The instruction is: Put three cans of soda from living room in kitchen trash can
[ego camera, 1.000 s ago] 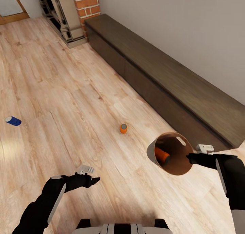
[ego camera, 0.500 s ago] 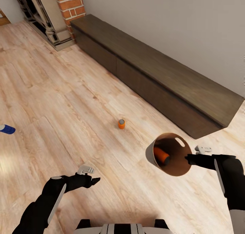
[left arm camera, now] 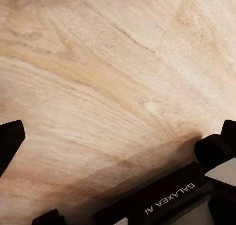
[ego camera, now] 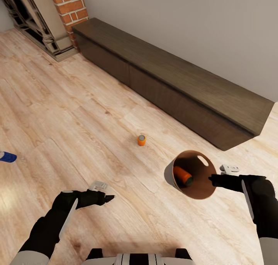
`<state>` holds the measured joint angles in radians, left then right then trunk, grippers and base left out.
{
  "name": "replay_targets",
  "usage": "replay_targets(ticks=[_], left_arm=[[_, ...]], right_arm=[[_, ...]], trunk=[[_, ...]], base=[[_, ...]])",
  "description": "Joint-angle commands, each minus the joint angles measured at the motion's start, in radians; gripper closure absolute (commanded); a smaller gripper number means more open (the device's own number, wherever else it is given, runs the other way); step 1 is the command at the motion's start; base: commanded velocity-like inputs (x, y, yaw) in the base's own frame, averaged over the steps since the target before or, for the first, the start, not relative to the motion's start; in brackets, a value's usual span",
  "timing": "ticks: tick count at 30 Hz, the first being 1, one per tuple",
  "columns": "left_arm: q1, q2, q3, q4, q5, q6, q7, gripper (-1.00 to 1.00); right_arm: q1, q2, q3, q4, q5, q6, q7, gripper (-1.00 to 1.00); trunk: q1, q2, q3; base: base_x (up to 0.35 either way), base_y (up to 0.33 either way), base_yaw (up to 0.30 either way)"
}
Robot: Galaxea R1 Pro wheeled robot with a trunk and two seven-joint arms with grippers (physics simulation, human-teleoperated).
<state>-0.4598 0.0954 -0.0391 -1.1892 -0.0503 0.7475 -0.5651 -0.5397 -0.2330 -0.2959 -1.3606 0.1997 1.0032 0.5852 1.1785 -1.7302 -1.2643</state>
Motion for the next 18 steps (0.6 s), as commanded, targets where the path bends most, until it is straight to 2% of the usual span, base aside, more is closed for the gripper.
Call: replay_targets(ticks=[1, 3, 10, 18], left_arm=[[-0.006, 0.006, 0.006, -0.006, 0.003, -0.006, 0.003, -1.0], [-0.017, 0.006, 0.008, -0.009, 0.003, -0.005, 0.002, -1.0], [-0.025, 0.006, 0.008, -0.009, 0.003, -0.005, 0.002, -1.0], [-0.025, 0.006, 0.008, -0.009, 0.003, -0.005, 0.002, -1.0]], right_arm=[[0.0, -0.006, 0.006, -0.006, 0.007, -0.002, 0.003, 1.0], [0.0, -0.01, 0.012, -0.007, 0.015, -0.003, 0.003, 1.0], [0.0, -0.01, 0.012, -0.007, 0.164, -0.011, 0.003, 1.0], [0.0, -0.01, 0.012, -0.007, 0.268, -0.003, 0.003, 1.0]], trunk=[[0.0, 0.0, 0.0], [0.0, 0.0, 0.0], [0.0, 0.0, 0.0], [0.0, 0.0, 0.0]], base=[[0.0, 0.268, 0.0], [0.0, 0.279, 0.0], [0.0, 0.282, 0.0], [0.0, 0.282, 0.0]])
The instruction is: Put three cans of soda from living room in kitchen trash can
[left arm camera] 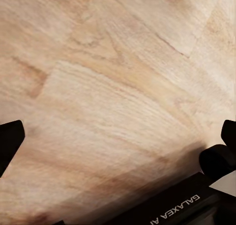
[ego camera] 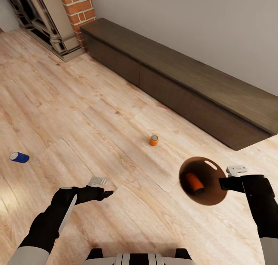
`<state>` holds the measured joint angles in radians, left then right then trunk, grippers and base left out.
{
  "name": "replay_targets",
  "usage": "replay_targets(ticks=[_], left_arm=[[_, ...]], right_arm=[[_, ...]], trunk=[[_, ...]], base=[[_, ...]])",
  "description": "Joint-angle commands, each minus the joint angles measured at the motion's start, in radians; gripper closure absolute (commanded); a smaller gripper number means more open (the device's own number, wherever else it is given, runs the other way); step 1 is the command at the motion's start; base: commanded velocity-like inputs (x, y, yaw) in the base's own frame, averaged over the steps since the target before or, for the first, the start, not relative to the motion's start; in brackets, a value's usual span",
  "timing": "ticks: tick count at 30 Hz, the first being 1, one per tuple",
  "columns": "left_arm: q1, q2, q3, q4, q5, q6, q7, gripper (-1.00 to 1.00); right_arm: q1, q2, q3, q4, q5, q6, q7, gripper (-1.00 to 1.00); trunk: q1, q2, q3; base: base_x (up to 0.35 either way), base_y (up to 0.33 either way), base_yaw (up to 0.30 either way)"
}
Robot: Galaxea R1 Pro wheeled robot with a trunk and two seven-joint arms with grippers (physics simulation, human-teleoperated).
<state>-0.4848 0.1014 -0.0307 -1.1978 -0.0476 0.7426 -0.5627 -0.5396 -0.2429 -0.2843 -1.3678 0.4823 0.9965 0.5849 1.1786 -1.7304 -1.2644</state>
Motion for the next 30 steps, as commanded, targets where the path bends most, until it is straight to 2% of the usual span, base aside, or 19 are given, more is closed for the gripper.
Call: replay_targets(ticks=[1, 3, 10, 13, 14, 30], left_arm=[[0.0, 0.0, 0.0, 0.0, 0.0, 0.0, 0.0, -1.0], [0.0, 0.0, 0.0, 0.0, 0.0, 0.001, 0.0, -1.0], [-0.009, -0.001, 0.0, 0.0, 0.0, -0.025, -0.003, -1.0], [-0.01, -0.002, 0.001, -0.002, 0.0, -0.03, -0.002, -1.0], [-0.01, -0.002, 0.001, -0.003, 0.0, -0.031, -0.002, -1.0], [-0.01, -0.003, 0.001, -0.003, 0.0, -0.034, -0.001, -1.0]], right_arm=[[0.0, 0.0, 0.0, 0.0, -0.006, 0.004, 0.003, 1.0], [0.0, 0.0, 0.0, 0.001, 0.012, 0.003, 0.003, 1.0], [0.004, -0.04, -0.009, -0.018, 0.053, -0.002, 0.023, 1.0], [0.004, -0.045, -0.009, -0.021, 0.062, -0.002, 0.032, 1.0], [0.004, -0.046, -0.009, -0.021, -0.274, -0.002, 0.047, 1.0], [0.004, -0.047, -0.01, -0.023, -0.274, -0.003, 0.049, 1.0]], trunk=[[0.0, 0.0, 0.0], [0.0, 0.0, 0.0], [0.0, 0.0, 0.0], [0.0, 0.0, 0.0], [0.0, 0.0, 0.0], [0.0, 0.0, 0.0]], base=[[0.0, 0.282, 0.0], [0.0, 0.285, 0.0], [0.0, 0.287, 0.0], [0.0, 0.109, 0.0], [0.0, 0.048, 0.0], [0.0, 0.009, 0.0]])
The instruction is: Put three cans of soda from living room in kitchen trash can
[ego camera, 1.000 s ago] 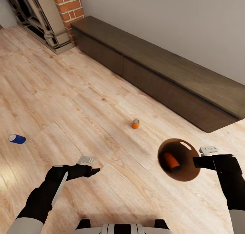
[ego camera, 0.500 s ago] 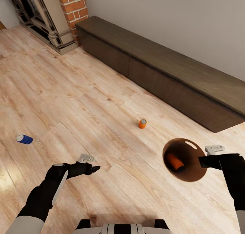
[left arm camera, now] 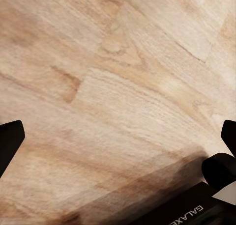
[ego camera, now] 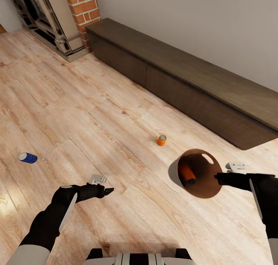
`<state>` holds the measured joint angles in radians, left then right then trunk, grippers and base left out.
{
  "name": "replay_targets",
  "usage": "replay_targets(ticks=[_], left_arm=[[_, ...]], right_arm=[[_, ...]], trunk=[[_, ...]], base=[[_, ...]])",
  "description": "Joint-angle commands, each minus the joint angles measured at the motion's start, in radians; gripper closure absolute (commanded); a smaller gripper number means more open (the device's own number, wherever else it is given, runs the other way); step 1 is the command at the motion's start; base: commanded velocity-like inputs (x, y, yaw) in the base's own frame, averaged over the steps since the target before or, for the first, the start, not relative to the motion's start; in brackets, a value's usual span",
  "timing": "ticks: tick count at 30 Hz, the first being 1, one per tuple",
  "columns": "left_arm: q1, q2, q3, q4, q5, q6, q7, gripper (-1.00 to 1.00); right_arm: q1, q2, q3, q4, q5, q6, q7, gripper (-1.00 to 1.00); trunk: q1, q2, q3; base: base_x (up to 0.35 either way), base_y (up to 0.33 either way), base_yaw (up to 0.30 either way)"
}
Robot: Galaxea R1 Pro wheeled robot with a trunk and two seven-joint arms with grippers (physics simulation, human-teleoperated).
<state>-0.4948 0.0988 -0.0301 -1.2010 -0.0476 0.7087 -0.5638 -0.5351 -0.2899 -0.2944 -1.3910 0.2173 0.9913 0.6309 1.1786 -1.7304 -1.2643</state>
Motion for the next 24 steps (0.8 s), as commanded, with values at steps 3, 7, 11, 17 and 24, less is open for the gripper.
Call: replay_targets(ticks=[3, 7, 11, 17, 24], left_arm=[[0.0, -0.001, 0.0, 0.0, 0.0, 0.0, 0.001, -1.0], [0.0, -0.002, -0.001, 0.0, 0.0, 0.0, 0.001, -1.0], [0.0, -0.002, -0.001, 0.0, 0.0, 0.0, 0.001, -1.0], [0.0, -0.002, -0.001, 0.0, 0.0, 0.0, 0.001, -1.0], [0.001, -0.002, -0.001, 0.0, 0.0, 0.0, 0.001, -1.0]], right_arm=[[0.0, 0.0, 0.0, 0.0, -0.009, 0.003, 0.003, 1.0], [0.0, 0.0, 0.0, 0.0, -0.009, 0.003, 0.003, 1.0], [0.0, 0.0, 0.0, 0.0, -0.008, 0.003, 0.003, 1.0], [0.0, -0.001, -0.007, 0.0, -0.009, 0.003, 0.011, 1.0], [0.001, -0.05, -0.014, -0.001, -0.01, 0.003, 0.066, 1.0]], trunk=[[0.0, 0.0, 0.0], [0.0, 0.0, 0.0], [0.0, 0.0, 0.0], [0.0, 0.0, 0.0], [0.0, 0.0, 0.0]], base=[[0.0, 0.0, 0.0], [0.0, 0.0, 0.0], [0.0, 0.0, 0.0], [0.0, 0.0, 0.0], [0.0, 0.0, 0.0]])
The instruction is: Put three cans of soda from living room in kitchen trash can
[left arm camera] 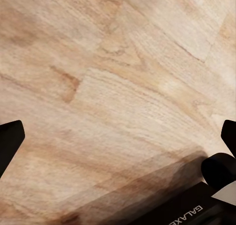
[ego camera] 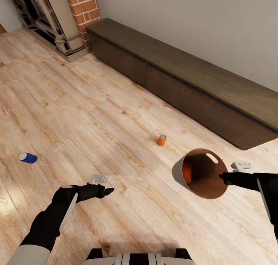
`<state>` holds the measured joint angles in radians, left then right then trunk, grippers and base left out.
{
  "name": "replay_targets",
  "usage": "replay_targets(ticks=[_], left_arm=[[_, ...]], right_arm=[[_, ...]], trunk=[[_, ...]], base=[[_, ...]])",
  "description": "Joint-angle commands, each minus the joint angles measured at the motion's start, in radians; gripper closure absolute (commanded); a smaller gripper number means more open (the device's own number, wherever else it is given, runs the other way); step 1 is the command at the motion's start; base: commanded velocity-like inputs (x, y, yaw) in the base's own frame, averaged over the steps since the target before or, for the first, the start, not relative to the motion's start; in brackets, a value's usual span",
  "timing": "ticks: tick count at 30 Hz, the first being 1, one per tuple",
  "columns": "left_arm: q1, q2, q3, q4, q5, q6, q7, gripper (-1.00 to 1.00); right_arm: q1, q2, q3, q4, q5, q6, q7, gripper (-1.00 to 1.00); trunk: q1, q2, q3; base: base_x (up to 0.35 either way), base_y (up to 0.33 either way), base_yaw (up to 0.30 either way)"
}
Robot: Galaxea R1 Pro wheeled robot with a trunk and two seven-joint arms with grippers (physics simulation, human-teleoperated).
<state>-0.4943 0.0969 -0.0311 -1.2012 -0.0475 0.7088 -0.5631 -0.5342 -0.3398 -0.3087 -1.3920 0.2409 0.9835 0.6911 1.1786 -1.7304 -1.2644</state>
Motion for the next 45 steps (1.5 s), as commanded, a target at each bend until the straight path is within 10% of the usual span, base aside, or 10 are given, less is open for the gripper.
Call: replay_targets(ticks=[1, 20, 45], left_arm=[[0.0, 0.0, 0.0, 0.0, 0.0, 0.0, 0.0, -1.0], [-0.001, 0.001, -0.001, 0.004, 0.0, 0.0, -0.002, -1.0], [-0.001, 0.0, -0.003, 0.01, 0.0, 0.0, -0.001, -1.0]], right_arm=[[0.0, -0.013, 0.0, -0.003, -0.033, 0.011, 0.027, 1.0], [0.001, -0.059, -0.126, -0.015, -0.034, 0.064, 0.074, 1.0], [0.003, -0.049, -0.129, -0.011, -0.039, 0.064, 0.078, 1.0]], trunk=[[0.0, 0.0, 0.0], [0.0, 0.0, 0.007], [0.0, 0.0, 0.025]], base=[[0.0, 0.0, 0.0], [0.011, 0.039, -0.072], [-0.056, 0.119, -0.137]])
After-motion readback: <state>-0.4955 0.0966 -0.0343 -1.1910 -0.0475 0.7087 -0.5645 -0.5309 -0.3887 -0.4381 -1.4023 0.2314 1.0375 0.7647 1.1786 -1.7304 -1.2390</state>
